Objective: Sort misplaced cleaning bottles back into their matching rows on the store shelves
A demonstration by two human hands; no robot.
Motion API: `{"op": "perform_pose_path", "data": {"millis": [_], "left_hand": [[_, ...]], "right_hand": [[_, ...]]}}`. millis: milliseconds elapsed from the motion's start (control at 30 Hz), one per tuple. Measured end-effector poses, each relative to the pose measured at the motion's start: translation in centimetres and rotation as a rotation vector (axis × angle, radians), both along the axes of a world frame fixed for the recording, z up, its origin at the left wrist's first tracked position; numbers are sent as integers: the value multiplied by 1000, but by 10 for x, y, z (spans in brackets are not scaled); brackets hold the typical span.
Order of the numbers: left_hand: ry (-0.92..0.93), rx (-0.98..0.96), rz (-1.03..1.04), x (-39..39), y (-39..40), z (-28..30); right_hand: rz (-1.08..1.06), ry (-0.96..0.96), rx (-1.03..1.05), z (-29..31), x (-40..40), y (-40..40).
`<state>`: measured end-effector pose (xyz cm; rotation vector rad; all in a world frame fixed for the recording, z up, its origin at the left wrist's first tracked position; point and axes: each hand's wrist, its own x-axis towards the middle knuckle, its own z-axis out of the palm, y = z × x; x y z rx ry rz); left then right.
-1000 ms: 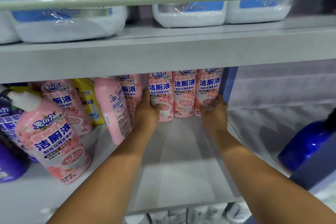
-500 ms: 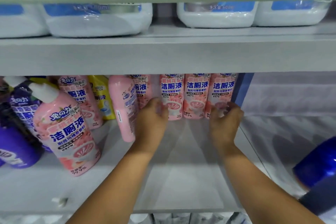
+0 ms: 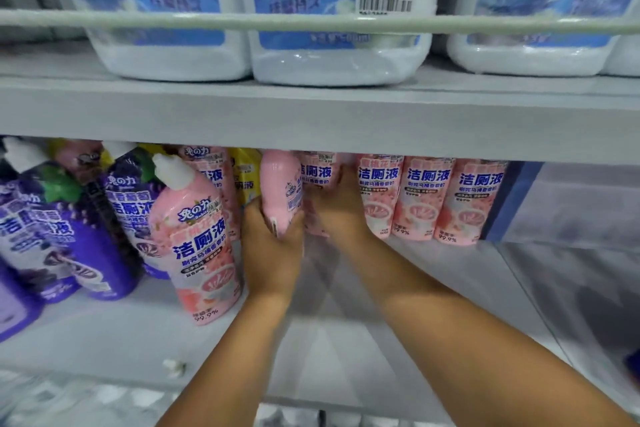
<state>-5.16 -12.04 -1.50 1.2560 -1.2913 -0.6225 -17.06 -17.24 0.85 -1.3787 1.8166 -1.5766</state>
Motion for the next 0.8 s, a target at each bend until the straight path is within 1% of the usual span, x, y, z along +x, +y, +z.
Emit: {"op": "perform_pose_path", "data": {"millis": [100,200,333,400,500,567,667,800], "left_hand": [[2,-16,19,4,-1,-4],[3,-21,20,6,-2,-7],[-14,-13,17,10,-7,-13],[-104,19,23,10,-7,-12],[-347,112,4,3,-4,-10],[-383,131,-83,-4,1,-8],[-333,117,-289,-12,6,-6],[-280,108,-599,-20,-1,2]], "right_hand": [[-78,-9,26,4,5,2],[-61,-9,69,3,10,15],[17,-44,-29,-3,2,49],[5,-8,-49,-9,-13,71],[2,10,-33,-14,-44,95],[13,-5,-33,-16,-66,106],[9,23,-29,-15,-92,120],[5,13,-24,-20,-115,128]]}}
